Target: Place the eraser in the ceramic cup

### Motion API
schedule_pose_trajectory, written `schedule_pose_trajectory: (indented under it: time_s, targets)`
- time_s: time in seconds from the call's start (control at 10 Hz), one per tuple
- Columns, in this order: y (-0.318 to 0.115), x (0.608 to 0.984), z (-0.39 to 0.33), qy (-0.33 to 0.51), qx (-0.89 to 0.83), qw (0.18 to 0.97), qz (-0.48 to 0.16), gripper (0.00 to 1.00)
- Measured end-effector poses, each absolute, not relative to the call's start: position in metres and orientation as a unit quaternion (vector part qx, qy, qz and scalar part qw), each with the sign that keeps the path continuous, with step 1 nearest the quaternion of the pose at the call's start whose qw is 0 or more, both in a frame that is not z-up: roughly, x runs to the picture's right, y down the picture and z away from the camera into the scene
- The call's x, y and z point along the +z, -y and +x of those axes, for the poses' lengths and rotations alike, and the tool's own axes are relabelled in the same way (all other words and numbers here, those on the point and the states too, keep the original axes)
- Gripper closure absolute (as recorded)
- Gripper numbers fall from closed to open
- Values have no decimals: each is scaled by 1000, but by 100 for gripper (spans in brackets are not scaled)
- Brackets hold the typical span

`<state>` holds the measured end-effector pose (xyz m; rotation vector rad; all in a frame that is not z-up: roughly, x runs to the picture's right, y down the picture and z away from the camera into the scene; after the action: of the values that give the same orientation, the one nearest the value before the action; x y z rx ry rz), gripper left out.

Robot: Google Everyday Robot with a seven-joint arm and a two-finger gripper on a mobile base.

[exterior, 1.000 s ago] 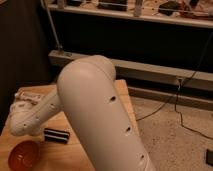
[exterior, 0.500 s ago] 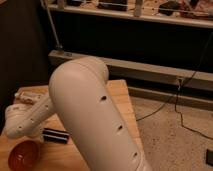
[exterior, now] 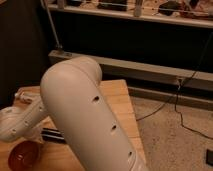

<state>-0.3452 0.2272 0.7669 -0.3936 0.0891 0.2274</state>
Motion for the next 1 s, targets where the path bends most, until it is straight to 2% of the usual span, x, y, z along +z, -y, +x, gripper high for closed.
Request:
schedule_pose_trajectory:
  time_s: [1.0]
  targets:
    - [-223, 778, -350, -26, 110, 960, -257, 35]
